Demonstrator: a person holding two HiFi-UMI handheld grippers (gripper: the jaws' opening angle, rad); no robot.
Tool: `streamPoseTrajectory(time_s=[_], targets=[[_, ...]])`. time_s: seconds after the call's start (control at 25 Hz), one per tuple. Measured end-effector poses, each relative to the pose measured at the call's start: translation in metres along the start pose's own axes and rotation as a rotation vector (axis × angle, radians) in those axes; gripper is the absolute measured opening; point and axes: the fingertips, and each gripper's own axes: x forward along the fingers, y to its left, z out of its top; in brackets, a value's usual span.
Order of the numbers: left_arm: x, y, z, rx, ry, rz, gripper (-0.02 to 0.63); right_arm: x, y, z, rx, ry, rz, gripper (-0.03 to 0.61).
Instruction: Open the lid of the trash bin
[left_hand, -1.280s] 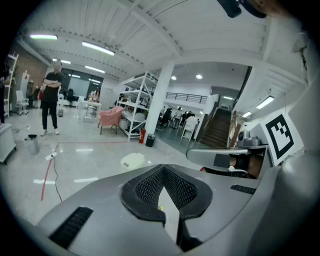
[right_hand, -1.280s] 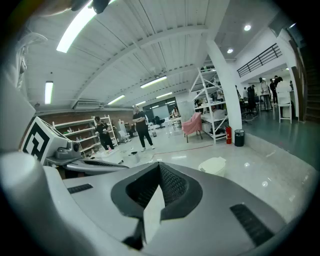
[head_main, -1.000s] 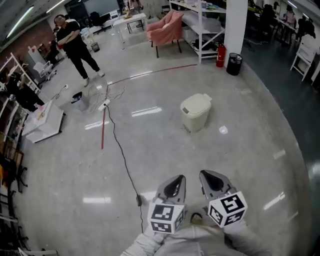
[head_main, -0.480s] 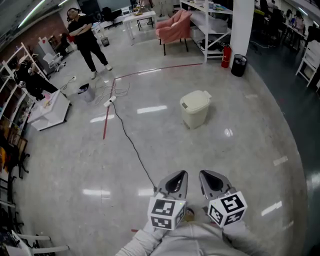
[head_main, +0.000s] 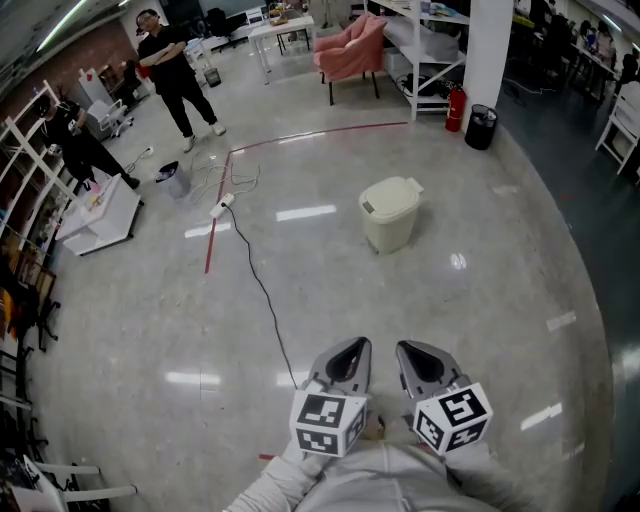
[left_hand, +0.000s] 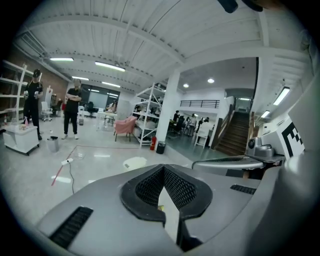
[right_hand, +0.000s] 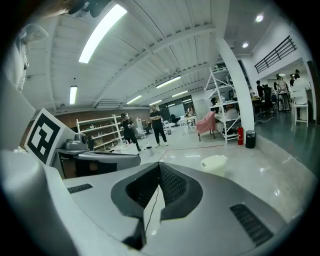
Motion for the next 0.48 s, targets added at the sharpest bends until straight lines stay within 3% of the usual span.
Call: streamPoseTrajectory(time_s=[0.48], targets=[[0.064, 0.042, 0.03, 0.0, -0.002, -0.006, 0.005, 0.062, -0.042, 0.026, -0.009, 0.013, -0.015, -0.005]])
